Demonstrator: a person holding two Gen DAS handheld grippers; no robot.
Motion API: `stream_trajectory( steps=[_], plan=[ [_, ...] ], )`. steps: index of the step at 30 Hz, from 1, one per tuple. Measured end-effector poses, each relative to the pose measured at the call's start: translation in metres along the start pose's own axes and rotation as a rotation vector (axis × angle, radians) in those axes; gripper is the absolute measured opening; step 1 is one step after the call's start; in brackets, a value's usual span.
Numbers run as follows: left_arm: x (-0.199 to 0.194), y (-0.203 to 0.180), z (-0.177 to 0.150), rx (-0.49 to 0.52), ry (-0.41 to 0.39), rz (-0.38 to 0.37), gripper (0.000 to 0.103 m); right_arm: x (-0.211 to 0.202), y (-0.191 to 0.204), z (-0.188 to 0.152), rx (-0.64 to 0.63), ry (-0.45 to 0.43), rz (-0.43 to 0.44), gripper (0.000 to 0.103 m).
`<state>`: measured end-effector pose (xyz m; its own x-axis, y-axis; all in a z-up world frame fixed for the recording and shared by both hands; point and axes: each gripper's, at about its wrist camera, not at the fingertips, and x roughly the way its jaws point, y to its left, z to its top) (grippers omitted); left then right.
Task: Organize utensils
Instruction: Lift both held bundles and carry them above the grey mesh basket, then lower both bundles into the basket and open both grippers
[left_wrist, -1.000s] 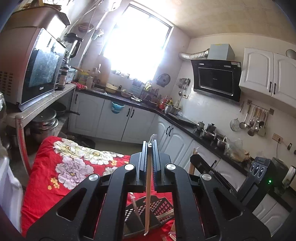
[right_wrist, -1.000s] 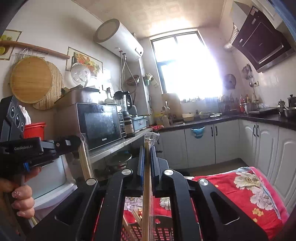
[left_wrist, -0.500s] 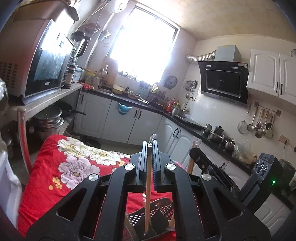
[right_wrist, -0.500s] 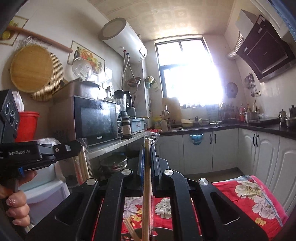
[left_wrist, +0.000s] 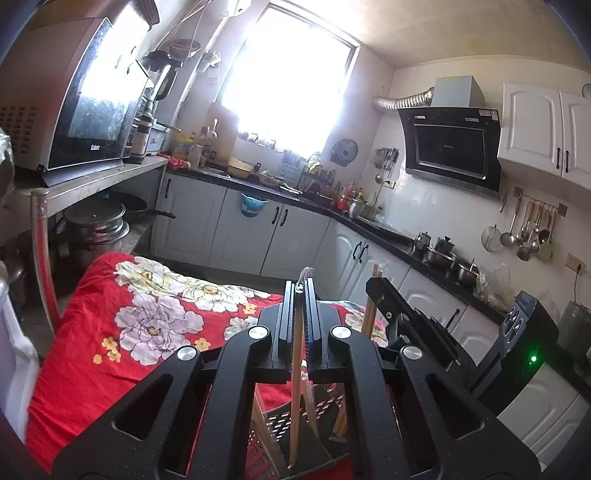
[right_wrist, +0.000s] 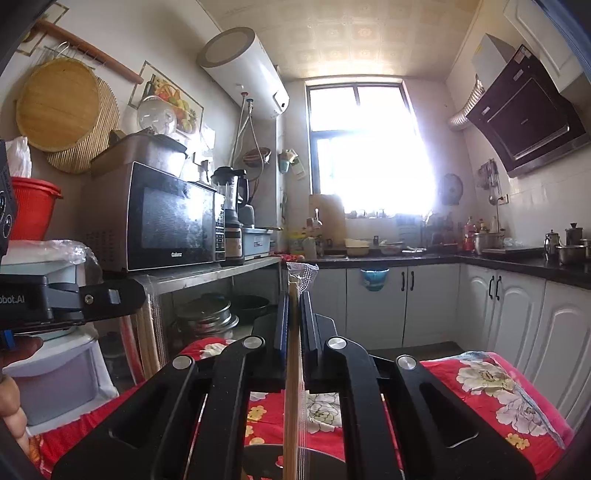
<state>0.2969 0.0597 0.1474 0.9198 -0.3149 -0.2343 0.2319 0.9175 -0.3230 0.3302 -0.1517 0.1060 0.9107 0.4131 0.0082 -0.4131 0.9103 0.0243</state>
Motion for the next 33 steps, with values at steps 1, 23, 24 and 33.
stream_trajectory(
  steps=[1,23,24,33],
  plan=[
    [0.001,0.000,-0.003,0.000,0.001,-0.001,0.002,0.000,0.000,-0.002,-0.005,-0.002,-0.001,0.006],
    [0.003,0.017,-0.042,-0.098,0.080,-0.005,0.002,-0.040,-0.015,-0.034,0.043,0.163,0.007,0.008],
    [0.002,0.018,-0.043,-0.103,0.080,-0.005,0.002,-0.043,-0.015,-0.033,0.043,0.170,0.007,0.009],
    [-0.006,0.022,-0.050,-0.126,0.112,0.008,0.002,-0.065,-0.023,-0.034,0.108,0.238,-0.001,0.024]
  ],
)
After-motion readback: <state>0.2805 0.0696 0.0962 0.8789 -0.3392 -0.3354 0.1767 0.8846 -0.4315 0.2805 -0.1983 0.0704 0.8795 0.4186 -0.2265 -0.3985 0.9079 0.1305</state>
